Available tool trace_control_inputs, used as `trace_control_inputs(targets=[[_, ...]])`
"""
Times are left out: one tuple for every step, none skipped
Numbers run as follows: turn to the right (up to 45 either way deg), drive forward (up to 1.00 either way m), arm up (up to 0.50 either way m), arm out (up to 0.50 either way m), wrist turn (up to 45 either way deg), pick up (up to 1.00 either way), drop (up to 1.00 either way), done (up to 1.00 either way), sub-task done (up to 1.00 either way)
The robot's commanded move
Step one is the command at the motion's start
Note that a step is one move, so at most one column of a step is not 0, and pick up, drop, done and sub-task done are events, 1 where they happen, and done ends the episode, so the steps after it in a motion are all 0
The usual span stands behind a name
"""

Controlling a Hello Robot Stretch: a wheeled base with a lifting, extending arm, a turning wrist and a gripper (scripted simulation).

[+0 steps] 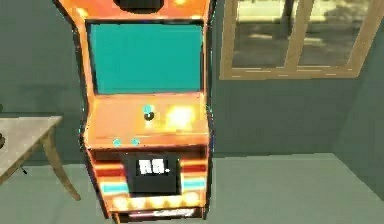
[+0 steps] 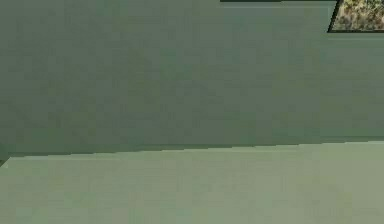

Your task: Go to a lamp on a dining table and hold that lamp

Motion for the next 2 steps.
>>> trace_control_inputs(targets=[[-45.0, 0.0, 0.0, 0.0, 0.0, 0.0, 0.0, 0.0, 0.0], [-3.0, 0.0, 0.0, 0.0, 0.0, 0.0, 0.0, 0.0, 0.0]])
